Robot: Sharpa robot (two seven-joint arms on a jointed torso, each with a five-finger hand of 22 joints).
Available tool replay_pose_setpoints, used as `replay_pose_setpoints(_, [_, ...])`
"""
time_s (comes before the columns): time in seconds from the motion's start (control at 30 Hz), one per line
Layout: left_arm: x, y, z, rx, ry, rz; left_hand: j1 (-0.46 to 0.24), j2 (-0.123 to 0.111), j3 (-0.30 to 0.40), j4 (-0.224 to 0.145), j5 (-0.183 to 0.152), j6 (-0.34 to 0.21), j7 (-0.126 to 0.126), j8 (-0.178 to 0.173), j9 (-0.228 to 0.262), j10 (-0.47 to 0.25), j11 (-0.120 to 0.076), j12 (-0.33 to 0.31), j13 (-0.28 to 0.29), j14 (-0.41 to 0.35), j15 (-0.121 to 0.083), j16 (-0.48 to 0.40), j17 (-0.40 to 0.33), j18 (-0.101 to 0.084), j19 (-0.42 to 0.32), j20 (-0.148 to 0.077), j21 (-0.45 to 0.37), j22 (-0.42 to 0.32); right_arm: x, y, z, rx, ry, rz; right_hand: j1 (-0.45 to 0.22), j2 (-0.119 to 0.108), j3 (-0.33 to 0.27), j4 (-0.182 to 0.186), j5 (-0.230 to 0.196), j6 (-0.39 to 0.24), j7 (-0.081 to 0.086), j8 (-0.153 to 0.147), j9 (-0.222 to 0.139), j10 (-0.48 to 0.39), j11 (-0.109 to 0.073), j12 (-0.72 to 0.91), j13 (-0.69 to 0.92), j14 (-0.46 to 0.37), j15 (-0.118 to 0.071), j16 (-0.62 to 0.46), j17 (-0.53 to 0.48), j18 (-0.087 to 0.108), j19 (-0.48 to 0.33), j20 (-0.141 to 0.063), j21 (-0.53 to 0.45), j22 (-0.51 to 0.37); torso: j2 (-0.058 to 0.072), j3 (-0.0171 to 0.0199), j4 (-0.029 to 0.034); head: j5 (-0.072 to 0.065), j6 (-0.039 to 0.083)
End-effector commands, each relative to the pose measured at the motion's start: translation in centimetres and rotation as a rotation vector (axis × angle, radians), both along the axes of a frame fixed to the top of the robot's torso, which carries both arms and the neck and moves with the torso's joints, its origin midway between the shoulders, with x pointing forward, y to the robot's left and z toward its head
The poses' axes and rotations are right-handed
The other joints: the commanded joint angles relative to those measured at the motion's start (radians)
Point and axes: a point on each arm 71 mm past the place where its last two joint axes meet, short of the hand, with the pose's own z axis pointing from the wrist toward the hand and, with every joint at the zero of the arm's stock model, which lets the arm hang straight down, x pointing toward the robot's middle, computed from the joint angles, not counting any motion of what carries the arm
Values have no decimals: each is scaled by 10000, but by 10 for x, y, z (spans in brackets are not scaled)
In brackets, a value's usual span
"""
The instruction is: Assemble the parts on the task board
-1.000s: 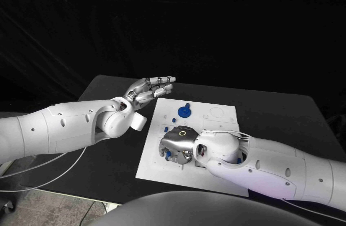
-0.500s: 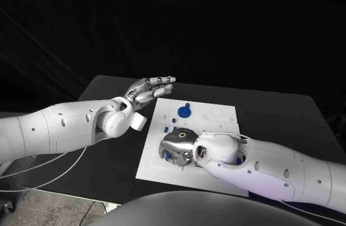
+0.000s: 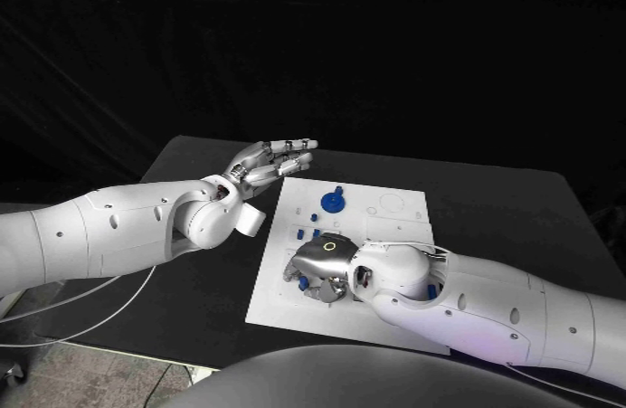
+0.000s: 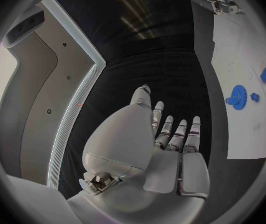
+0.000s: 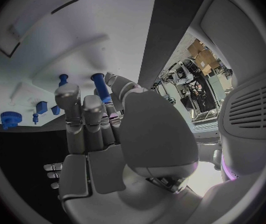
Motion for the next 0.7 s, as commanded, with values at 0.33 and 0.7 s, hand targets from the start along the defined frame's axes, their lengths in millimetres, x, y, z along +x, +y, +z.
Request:
replay_pose_setpoints(0.33, [0, -1, 1, -148, 43, -120, 78, 55, -15, 5, 45, 72, -27, 59, 14, 25, 75, 40, 17, 47, 10, 67, 11, -94, 77, -17, 31, -9, 7, -26, 13, 569, -416, -1008, 585, -667, -2903, 2489, -822, -1291, -71, 37, -492, -2055, 166, 341, 109, -407, 150, -208, -358, 147, -346, 178, -1056, 605, 3, 3, -7, -14, 1])
replay_pose_setpoints(0.7, [0, 0, 0, -147, 42, -96, 97, 53, -17, -2, 64, 60, -17, 61, 13, 20, 85, 39, 16, 47, 12, 63, 10, -95, 82, -17, 31, -16, 33, -95, 83, 3140, -163, -2730, 408, -53, -2625, 2383, -726, -858, 282, 223, -526, -1098, 65, 1850, 657, 101, 158, 435, 324, 0, 168, 161, -289, 864, -16, -1, -27, -182, 1])
